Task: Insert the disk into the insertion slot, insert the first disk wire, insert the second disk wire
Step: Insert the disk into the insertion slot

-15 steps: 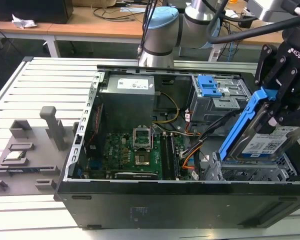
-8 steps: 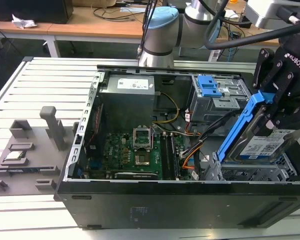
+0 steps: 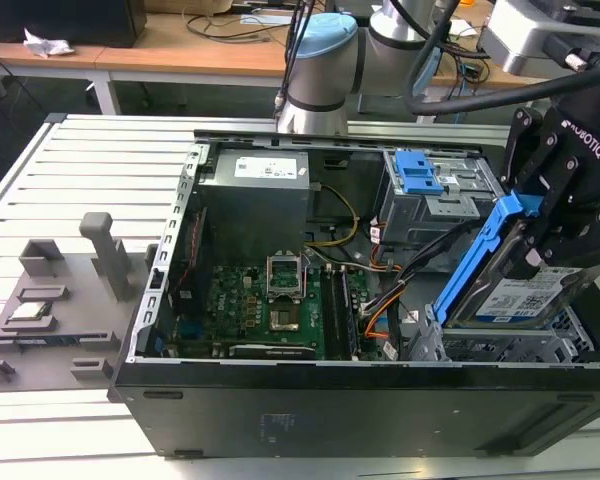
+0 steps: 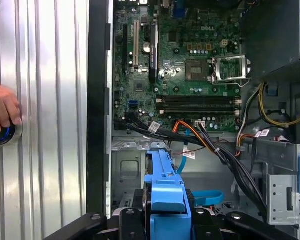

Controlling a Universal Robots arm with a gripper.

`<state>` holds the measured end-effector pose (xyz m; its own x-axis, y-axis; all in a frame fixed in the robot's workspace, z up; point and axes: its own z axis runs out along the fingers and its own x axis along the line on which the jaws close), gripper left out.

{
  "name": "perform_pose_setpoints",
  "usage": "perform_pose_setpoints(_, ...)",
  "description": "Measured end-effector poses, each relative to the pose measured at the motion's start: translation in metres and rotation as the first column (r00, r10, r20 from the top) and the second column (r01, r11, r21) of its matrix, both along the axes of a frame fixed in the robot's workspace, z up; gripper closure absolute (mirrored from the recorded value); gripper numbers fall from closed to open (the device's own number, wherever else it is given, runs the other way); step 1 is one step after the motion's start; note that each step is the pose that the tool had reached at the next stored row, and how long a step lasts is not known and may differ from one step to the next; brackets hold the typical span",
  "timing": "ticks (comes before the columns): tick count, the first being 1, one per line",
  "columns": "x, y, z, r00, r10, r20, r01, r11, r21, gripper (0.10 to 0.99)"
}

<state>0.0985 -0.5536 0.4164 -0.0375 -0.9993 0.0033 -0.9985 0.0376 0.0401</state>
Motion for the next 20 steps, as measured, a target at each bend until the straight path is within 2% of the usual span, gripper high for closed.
perform_pose_setpoints(7,0.0000,0.0000,-0.0037,1.0000,0.000,0.0000,0.000,1.0000,0.000,0.722)
perform_pose_setpoints(14,0.0000,0.0000,-0.0119,1.0000,0.000,0.0001,0.000,1.0000,0.000,0.722)
perform_pose_setpoints(20,0.0000,0.0000,-0.0128,1.0000,0.000,0.0001,0.000,1.0000,0.000,0.710)
